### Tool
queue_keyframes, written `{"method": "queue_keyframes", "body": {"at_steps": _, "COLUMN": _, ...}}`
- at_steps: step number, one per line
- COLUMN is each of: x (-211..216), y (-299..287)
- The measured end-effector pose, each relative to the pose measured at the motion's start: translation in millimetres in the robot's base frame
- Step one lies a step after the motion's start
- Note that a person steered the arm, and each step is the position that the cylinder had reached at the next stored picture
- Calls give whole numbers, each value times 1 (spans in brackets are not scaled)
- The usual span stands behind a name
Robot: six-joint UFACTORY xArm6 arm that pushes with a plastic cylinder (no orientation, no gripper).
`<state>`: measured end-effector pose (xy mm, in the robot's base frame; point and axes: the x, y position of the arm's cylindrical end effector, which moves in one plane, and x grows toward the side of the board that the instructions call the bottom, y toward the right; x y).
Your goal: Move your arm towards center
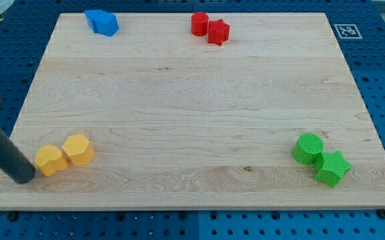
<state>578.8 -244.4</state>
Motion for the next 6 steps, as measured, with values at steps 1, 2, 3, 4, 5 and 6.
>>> {"method": "queue_keyframes", "body": {"at_steps": 1, "x": -17, "y": 32}}
{"method": "queue_keyframes", "body": {"at_steps": 2, "x": -27, "y": 74}}
{"method": "queue_keyframes", "body": {"at_steps": 3, "x": -25, "y": 84}}
{"method": "queue_keyframes", "body": {"at_steps": 4, "x": -11, "y": 113}}
{"method": "queue_keyframes", "body": {"at_steps": 5, "x": -4, "y": 170}}
{"method": "queue_keyframes", "body": {"at_steps": 6, "x": -20, "y": 225}}
